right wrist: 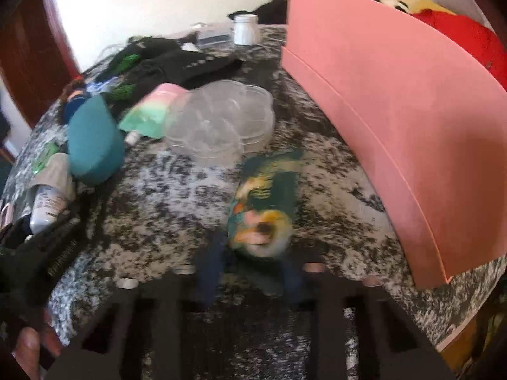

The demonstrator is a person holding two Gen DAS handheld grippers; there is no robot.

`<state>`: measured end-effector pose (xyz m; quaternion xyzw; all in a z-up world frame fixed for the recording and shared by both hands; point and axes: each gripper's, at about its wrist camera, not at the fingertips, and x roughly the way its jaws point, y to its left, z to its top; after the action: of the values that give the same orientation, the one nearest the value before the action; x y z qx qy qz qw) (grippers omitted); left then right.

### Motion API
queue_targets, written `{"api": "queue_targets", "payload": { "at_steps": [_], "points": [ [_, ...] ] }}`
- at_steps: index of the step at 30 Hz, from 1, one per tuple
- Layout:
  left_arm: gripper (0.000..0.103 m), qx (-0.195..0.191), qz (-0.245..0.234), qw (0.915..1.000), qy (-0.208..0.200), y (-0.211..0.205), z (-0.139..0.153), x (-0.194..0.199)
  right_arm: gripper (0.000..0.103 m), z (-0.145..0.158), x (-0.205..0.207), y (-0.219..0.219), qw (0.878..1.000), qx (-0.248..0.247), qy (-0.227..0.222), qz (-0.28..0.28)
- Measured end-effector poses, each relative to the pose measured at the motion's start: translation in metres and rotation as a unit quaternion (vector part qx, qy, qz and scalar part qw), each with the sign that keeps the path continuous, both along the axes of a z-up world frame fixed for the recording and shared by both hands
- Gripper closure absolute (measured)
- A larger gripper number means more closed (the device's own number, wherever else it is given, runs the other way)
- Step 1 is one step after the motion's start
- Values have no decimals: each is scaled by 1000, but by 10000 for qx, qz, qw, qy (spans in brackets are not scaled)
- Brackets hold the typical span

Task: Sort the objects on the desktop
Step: 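Grasp the white pill bottle with the left tool while the right tool grasps the green snack packet, then carry the pill bottle and snack packet with both tools over the pink box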

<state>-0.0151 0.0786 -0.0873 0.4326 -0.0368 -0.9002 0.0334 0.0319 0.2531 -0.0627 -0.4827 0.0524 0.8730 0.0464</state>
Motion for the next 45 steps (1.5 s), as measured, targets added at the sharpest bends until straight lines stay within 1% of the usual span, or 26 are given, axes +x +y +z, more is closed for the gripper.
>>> {"api": "queue_targets", "payload": {
  "at_steps": [2, 5, 8, 11, 14, 20, 24, 29, 32, 38, 42, 45],
  "points": [
    [45, 70, 9, 10000, -28, -4, 3, 3, 85, 3, 2, -2, 10000, -44, 28, 64],
    [45, 76, 26, 10000, -16, -8, 7, 7, 88, 8, 4, -5, 9997, -159, 92, 186],
    [45, 77, 14, 10000, 24, -11, 12, 11, 89, 15, 7, -9, 9988, -279, 237, 322],
    [45, 87, -28, 9999, 103, -12, 19, 18, 89, 25, 12, -14, 9977, -256, 455, 422],
    [45, 70, -89, 9998, 178, -11, 25, 24, 89, 30, 15, -17, 9970, -358, 518, 446],
    [45, 106, -124, 9995, 264, -14, 31, 26, 89, 33, 16, -17, 9965, -457, 518, 466],
    [45, 193, -93, 9995, 227, -18, 31, 26, 89, 34, 17, -17, 9963, -509, 505, 480],
    [45, 150, -141, 9996, 197, -16, 29, 30, 89, 33, 16, -16, 9962, -568, 428, 496],
    [45, 150, -159, 9995, 228, -13, 33, 33, 89, 35, 19, -15, 9961, -558, 463, 508],
    [45, 211, -225, 9993, 208, -13, 43, 39, 89, 39, 25, -14, 9954, -598, 527, 530],
    [45, 163, -279, 9992, 245, -11, 55, 50, 89, 45, 36, -14, 9941, -691, 593, 597],
    [45, 165, -308, 9989, 322, -9, 68, 63, 89, 57, 52, -18, 9934, -521, 781, 663]
  ]
}}
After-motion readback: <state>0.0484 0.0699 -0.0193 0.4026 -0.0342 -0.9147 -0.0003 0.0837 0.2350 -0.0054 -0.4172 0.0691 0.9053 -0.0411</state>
